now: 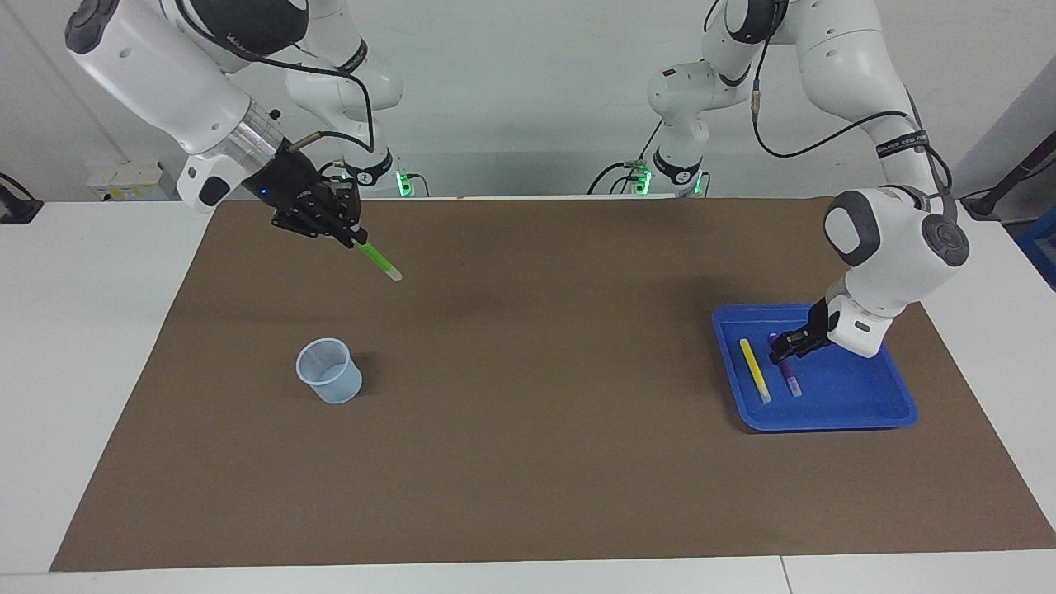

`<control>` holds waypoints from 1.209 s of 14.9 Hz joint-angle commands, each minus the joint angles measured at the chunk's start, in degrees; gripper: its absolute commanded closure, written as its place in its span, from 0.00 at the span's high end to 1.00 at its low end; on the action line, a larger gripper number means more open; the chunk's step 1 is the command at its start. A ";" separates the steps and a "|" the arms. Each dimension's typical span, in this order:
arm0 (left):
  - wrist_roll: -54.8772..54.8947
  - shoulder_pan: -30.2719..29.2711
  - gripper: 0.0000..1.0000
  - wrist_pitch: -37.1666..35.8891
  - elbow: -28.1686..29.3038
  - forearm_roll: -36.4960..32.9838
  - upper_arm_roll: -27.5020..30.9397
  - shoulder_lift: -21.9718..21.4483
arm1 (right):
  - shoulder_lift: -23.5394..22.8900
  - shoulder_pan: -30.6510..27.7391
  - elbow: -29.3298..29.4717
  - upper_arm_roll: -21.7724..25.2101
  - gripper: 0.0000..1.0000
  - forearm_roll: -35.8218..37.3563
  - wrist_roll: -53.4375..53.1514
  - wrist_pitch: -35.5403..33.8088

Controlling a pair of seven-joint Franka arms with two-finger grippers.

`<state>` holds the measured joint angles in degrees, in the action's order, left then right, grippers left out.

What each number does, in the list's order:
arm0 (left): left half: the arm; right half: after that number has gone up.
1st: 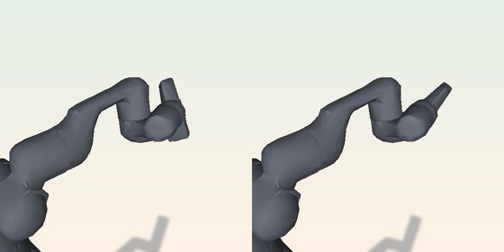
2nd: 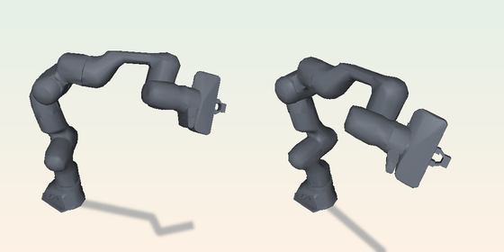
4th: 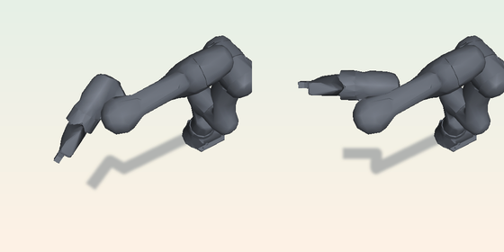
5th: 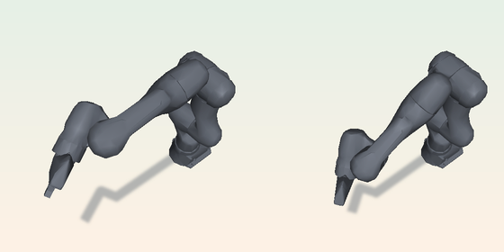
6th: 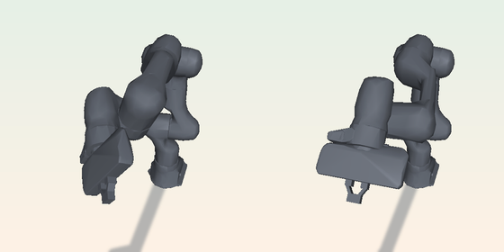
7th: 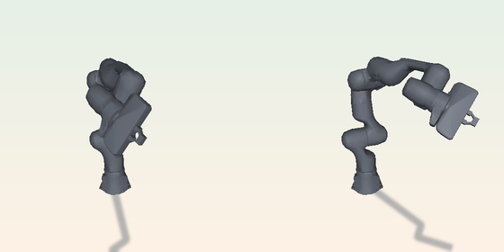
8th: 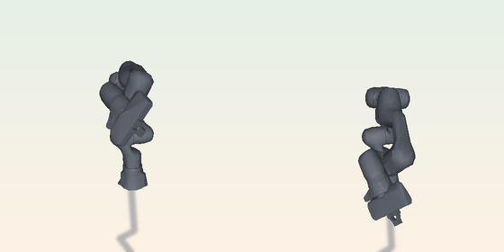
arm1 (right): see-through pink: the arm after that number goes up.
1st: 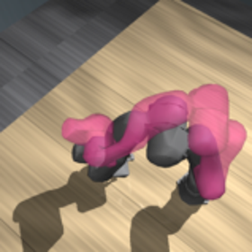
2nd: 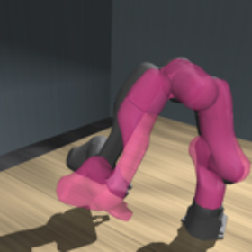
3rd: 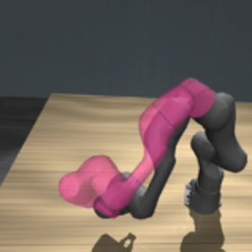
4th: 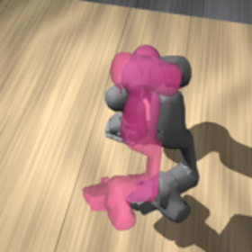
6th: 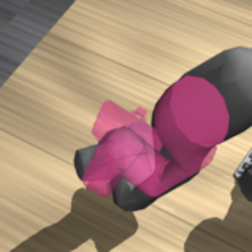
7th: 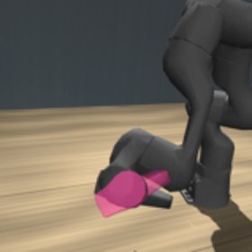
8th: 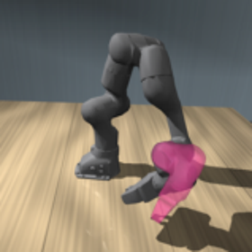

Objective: Right arm passes pens to left for tray arrangement
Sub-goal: 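Pull the green pen from the cup with the right gripper, then hold out the green pen while the left gripper reaches toward it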

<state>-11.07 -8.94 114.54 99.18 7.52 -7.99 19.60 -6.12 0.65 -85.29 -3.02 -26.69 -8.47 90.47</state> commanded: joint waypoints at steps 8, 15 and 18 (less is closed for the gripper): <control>-38.12 9.37 0.69 -6.61 0.84 11.73 0.26 -6.86 | -0.73 8.22 -4.44 -0.15 0.00 -12.50 -25.08 13.48; -67.56 15.27 0.84 -6.26 0.05 19.02 -0.79 -9.85 | -1.00 12.63 -5.50 -0.15 0.00 -13.03 -32.91 17.81; -80.81 16.93 1.00 -4.95 -0.04 21.84 -2.11 -9.85 | -1.00 12.63 -5.59 -0.15 0.00 -13.03 -33.10 17.90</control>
<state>-83.57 6.33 108.93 99.06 27.80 -10.09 10.12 -7.51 13.33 -89.95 -3.19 -37.91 -41.02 107.28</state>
